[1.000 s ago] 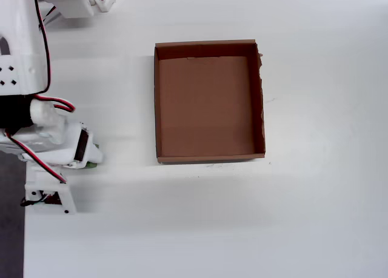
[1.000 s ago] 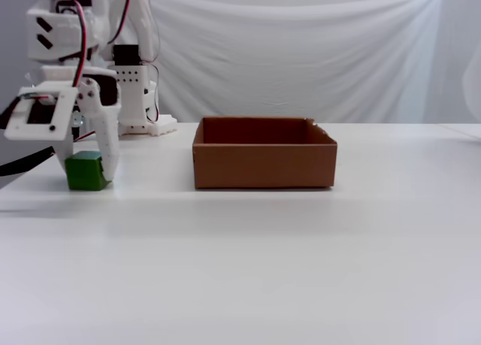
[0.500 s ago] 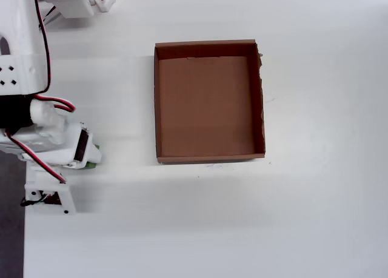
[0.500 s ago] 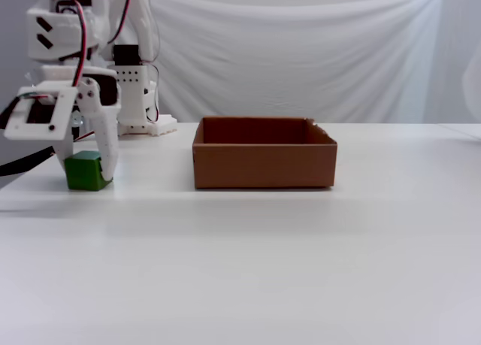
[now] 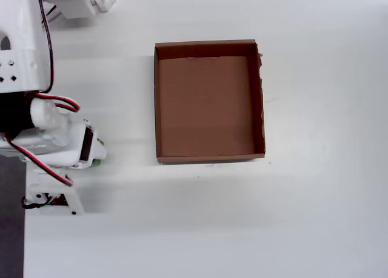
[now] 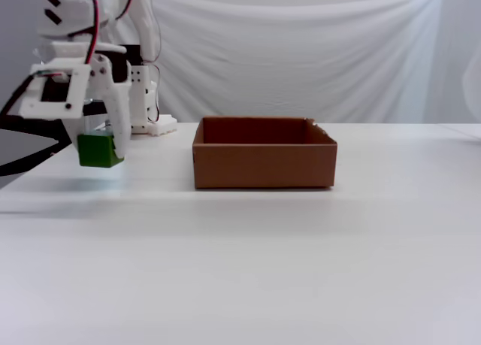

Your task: Grasp a green cube and put it in a box.

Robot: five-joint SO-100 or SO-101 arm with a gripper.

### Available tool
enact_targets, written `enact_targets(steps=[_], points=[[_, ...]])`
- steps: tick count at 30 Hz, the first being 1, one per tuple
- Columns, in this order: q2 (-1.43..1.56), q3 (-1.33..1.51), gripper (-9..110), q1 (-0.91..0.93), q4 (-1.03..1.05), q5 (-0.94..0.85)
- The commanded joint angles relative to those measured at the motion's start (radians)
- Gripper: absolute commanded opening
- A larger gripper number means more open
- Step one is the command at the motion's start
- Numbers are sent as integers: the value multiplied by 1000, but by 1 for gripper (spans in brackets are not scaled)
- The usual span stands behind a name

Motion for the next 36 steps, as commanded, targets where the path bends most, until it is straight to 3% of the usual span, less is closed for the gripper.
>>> enact_targets(steps=[1, 6, 18, 28, 36], points=[[37, -117, 13, -43, 98, 20], [20, -256, 13, -124, 235, 95], [-26, -324, 13, -390, 258, 313], [-117, -390, 13, -574, 241, 483], [-161, -247, 13, -664, 72, 548]])
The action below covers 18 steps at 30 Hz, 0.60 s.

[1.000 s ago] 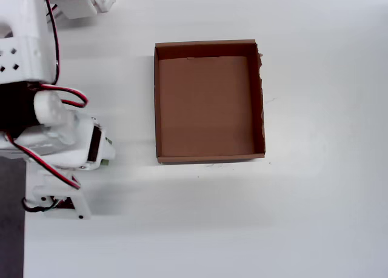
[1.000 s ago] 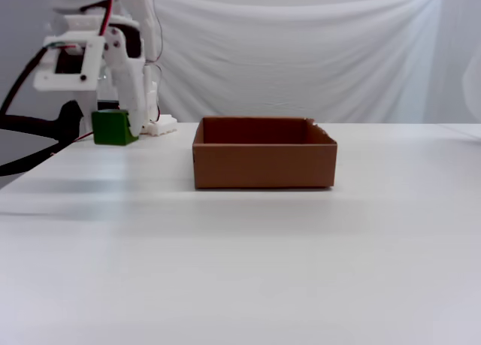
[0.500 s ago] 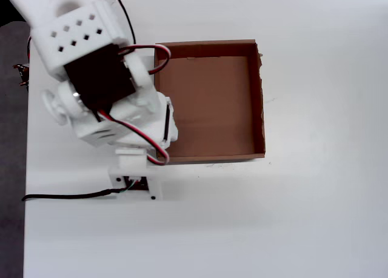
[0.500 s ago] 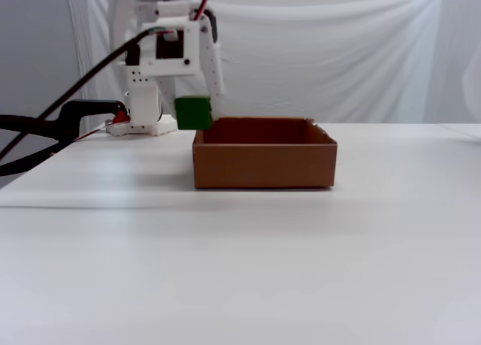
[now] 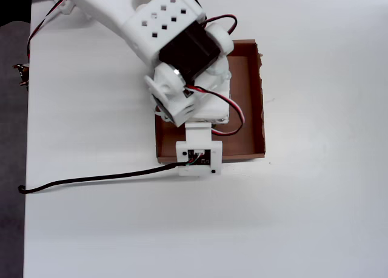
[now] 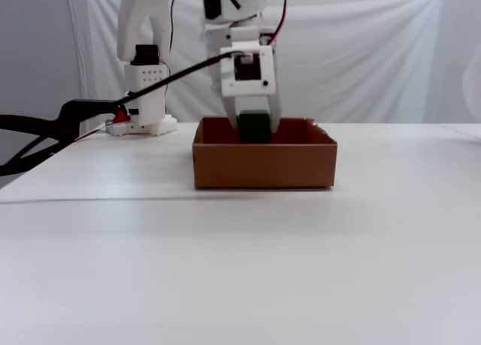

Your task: Grasp a green cube and put it in a box.

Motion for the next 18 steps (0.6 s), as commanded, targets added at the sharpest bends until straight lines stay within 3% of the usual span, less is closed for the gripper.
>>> enact_targets(steps=[1, 5, 18], points=[[14, 60, 13, -35, -101, 6], [18, 167, 13, -57, -210, 6], [58, 212, 25, -55, -198, 6]])
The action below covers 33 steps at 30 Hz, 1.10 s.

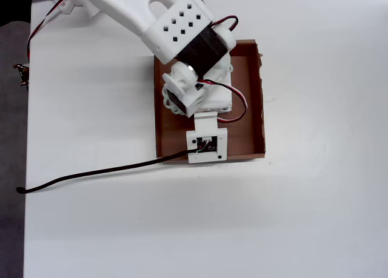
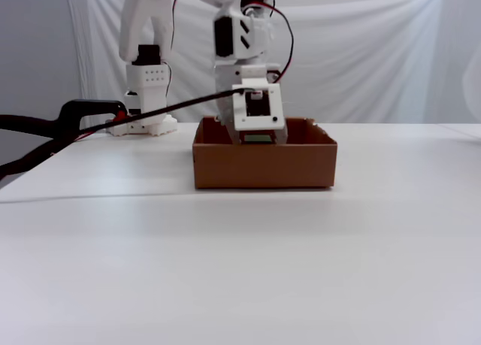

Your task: Grasp a green cube and put it in a box.

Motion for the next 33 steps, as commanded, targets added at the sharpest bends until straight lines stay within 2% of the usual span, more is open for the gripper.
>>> enact_targets(steps=[1, 8, 14, 22, 33], points=[[69, 5, 26, -5, -11, 6], [212, 28, 30, 43, 74, -2], [397, 29, 25, 144, 141, -14], [627, 163, 24, 362, 163, -236], [954, 514, 22, 653, 81, -463]])
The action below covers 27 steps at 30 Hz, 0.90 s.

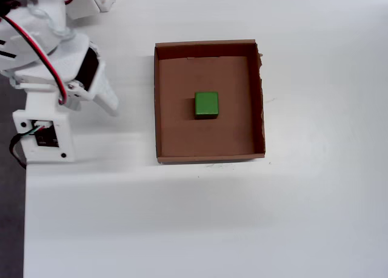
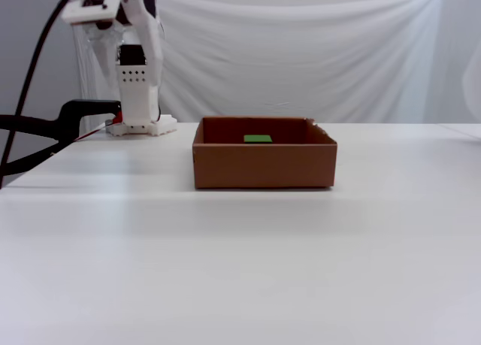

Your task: Grasp a green cube and put it in a box.

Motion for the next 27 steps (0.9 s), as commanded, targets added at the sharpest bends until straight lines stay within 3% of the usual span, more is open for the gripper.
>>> enact_targets(steps=[1, 13, 27], points=[[103, 64, 22, 81, -29, -83], [502, 548, 19, 201, -141, -250], [999, 888, 19, 170, 12, -253]])
